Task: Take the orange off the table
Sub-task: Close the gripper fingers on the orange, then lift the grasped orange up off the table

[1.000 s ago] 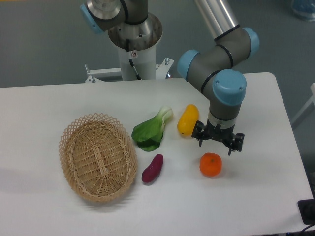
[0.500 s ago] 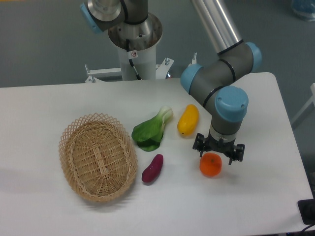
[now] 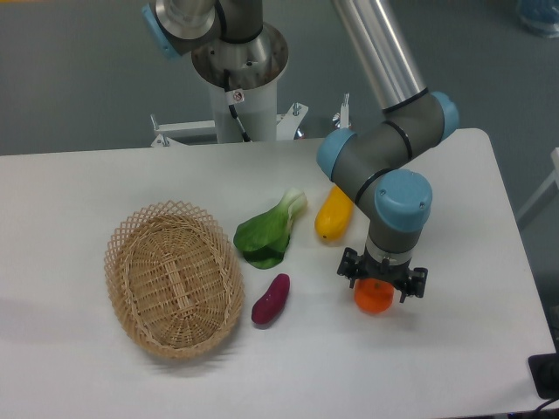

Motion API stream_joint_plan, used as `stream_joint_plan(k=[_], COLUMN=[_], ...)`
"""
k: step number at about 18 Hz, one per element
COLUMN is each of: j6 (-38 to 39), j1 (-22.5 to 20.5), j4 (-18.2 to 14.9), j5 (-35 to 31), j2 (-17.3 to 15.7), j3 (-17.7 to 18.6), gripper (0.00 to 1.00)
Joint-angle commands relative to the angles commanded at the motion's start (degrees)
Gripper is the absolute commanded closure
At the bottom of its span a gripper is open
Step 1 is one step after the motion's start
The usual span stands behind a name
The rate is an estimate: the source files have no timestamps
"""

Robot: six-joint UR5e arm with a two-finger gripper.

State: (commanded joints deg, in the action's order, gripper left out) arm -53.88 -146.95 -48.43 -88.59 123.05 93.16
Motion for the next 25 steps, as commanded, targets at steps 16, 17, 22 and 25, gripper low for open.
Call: stream_joint_plan(k=[16,17,22,25], j6=[-0.4,-0.4,-4.7,-5.8], j1=[-0.5,-0.6,-2.4,-3.3], j4=[-1.9,-4.7,-11.7,-11.8], j5=[-0.6,-0.5,0.1,-0.3], j2=[-4.6,-5.6,-6.4,-6.6], j3=[-0.4,-1.0,-6.1,-7.8], gripper=[0.27,0.27,0.27,0.27])
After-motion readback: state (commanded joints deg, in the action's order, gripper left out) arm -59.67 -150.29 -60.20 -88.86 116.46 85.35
